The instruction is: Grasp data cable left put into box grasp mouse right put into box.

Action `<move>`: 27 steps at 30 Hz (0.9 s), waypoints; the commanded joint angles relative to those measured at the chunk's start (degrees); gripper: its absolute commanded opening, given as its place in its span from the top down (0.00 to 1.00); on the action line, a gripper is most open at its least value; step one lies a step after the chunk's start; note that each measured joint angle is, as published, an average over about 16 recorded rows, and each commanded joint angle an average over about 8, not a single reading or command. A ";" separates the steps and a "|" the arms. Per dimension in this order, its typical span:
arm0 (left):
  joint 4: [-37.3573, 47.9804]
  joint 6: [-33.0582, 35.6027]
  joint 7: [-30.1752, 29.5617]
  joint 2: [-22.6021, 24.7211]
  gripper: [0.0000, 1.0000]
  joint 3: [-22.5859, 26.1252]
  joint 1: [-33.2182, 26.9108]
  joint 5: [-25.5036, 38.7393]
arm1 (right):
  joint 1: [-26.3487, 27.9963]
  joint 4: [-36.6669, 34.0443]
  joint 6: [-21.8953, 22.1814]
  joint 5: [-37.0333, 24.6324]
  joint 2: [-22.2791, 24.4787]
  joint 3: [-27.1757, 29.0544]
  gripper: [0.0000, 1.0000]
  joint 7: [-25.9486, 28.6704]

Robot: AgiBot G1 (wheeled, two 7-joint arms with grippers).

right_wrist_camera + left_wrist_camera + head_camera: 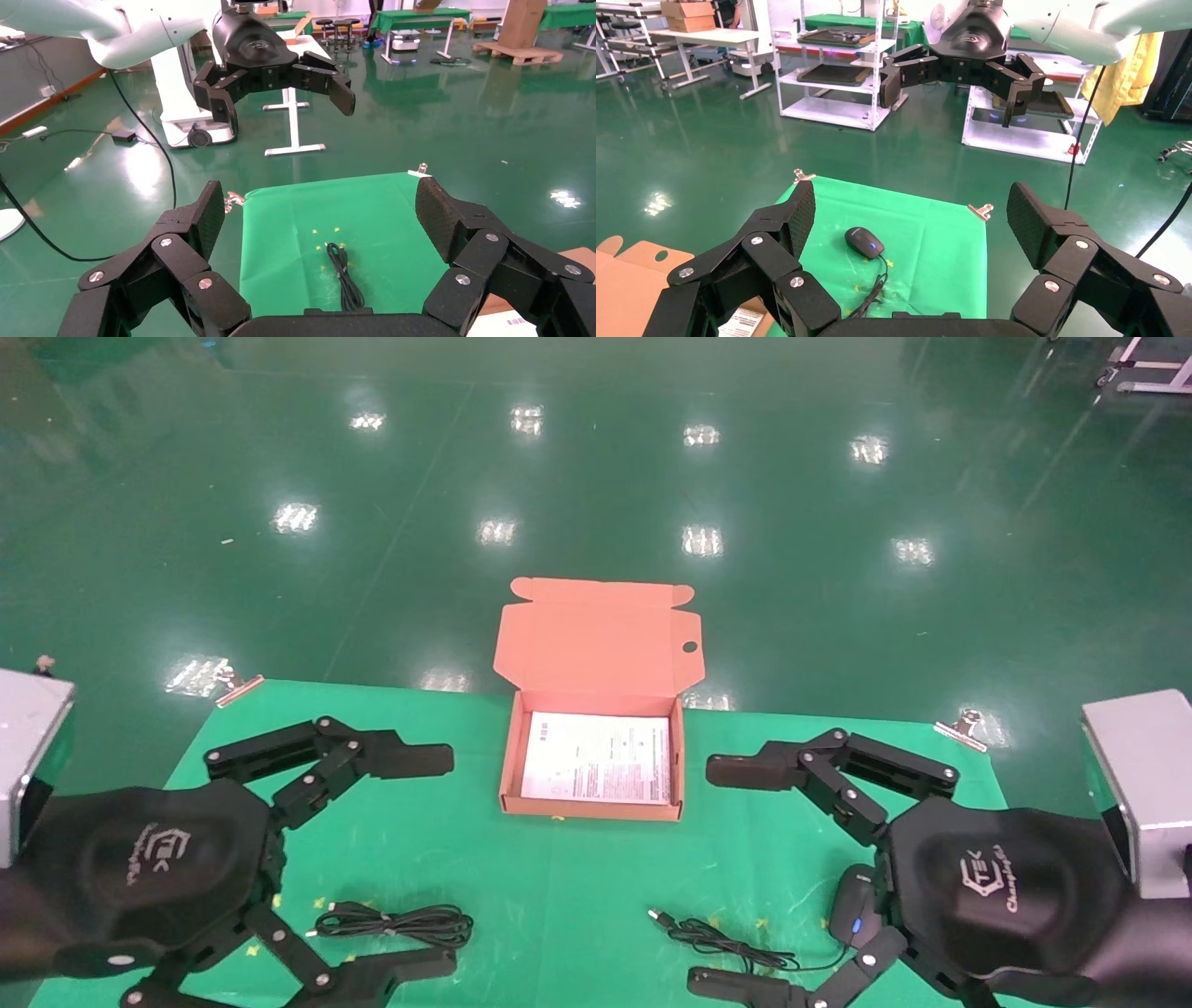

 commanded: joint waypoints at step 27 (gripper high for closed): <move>-1.32 3.44 -2.11 0.30 0.00 7.01 -8.08 14.18 | 8.04 3.00 -2.73 -15.40 0.69 -5.65 0.00 -3.32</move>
